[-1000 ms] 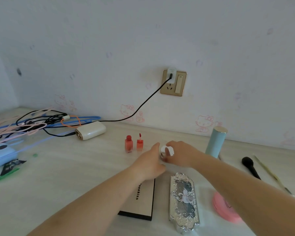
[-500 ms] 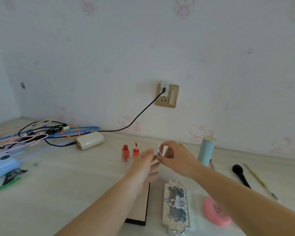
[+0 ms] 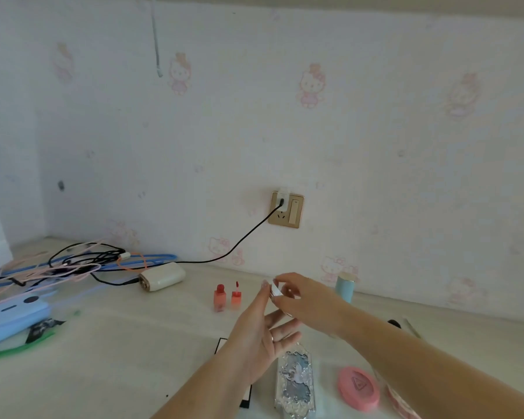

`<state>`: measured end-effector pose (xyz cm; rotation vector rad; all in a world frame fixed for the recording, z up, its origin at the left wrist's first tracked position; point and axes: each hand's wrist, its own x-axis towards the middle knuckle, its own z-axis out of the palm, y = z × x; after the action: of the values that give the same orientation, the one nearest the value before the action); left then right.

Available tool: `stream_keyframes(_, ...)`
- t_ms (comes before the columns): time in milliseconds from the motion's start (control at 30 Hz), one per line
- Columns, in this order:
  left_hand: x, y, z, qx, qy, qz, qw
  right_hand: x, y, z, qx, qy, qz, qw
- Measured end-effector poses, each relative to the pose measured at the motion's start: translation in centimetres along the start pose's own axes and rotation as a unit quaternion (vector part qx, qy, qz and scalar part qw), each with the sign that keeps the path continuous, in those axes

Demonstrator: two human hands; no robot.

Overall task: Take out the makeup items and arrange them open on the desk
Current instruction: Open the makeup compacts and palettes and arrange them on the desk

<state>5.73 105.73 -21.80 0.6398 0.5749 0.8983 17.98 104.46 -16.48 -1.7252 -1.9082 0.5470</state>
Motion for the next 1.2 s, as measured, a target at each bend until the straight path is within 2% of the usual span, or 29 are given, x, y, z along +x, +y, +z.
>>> stream_keyframes(267,-2.4,0.4,1.6,0.025,0.037,0.015,0.999,-1.9,-3.3,-1.4,-0.112,-0.017,0.012,0.994)
stream_keyframes(433,-3.3,0.3,1.7,0.057,0.059,0.021,0.996,-2.5,-4.4,-1.2,-0.229,-0.033,0.001,0.973)
stream_keyframes(733,-3.6,0.4,2.0,0.029,0.083,0.03,0.996,-2.7,-6.0,-0.2,-0.325,-0.015,0.011,0.946)
stream_keyframes(967,-3.2,1.3,1.1,0.051,0.081,0.033,0.995,-1.7,-4.3,-1.7,-0.241,0.047,0.038,0.969)
stream_keyframes(1100,-2.0,1.4,-0.3,0.059,0.118,0.048,0.99,-0.9,-2.5,-2.9,-0.143,0.102,0.056,0.983)
stream_keyframes(1200,-0.9,1.4,-1.6,0.034,0.151,0.075,0.985,0.0,-1.2,-3.5,-0.007,0.126,0.102,0.987)
